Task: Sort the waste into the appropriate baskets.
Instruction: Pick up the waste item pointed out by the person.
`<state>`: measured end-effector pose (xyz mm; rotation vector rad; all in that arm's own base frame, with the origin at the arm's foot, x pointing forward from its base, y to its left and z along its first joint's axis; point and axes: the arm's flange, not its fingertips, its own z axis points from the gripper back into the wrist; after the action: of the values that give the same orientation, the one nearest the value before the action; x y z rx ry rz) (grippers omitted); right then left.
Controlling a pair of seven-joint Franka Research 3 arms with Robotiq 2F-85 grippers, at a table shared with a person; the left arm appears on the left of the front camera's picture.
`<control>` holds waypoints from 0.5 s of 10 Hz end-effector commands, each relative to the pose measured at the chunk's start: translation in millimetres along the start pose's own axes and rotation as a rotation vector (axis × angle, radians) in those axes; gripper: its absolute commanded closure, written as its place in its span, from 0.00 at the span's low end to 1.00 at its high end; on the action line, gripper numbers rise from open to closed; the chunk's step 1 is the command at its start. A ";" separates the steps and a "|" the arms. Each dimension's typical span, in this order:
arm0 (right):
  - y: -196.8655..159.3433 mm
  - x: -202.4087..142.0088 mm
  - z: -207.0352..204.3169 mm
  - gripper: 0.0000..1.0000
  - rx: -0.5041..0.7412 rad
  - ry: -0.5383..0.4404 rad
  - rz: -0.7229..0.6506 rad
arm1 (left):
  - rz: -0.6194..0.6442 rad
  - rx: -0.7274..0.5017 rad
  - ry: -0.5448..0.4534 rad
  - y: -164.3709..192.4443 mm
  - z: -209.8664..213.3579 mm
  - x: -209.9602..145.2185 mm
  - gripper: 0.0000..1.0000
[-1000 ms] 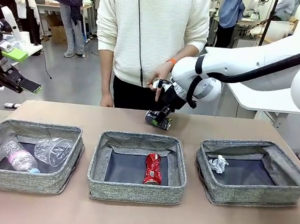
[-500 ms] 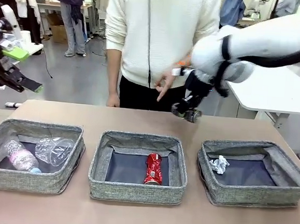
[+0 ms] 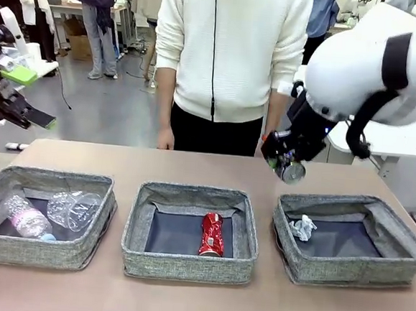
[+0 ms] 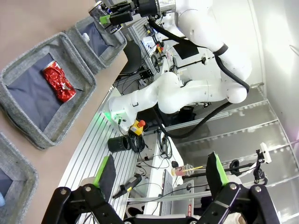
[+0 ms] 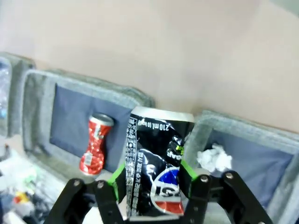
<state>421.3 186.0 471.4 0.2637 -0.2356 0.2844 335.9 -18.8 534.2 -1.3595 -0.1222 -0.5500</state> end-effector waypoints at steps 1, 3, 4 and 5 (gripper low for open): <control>-10.8 21.8 0.8 0.61 -0.003 0.010 0.091 | -0.025 -0.021 -0.011 -1.7 -0.4 0.9 0.00; -7.7 14.5 -28.8 0.61 0.149 -0.005 -0.183 | -0.025 -0.021 -0.011 -1.7 -0.4 0.9 0.00; 25.7 25.1 -23.0 0.61 0.030 0.002 -0.246 | -0.025 -0.021 -0.011 -1.7 -0.4 0.9 0.00; 70.7 31.9 7.8 0.61 -0.069 0.014 -0.365 | -0.025 -0.021 -0.011 -1.7 -0.4 0.9 0.00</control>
<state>433.9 215.2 464.3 0.3083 -0.1826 0.0661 336.1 -18.6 533.7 -1.3599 -0.1216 -0.5489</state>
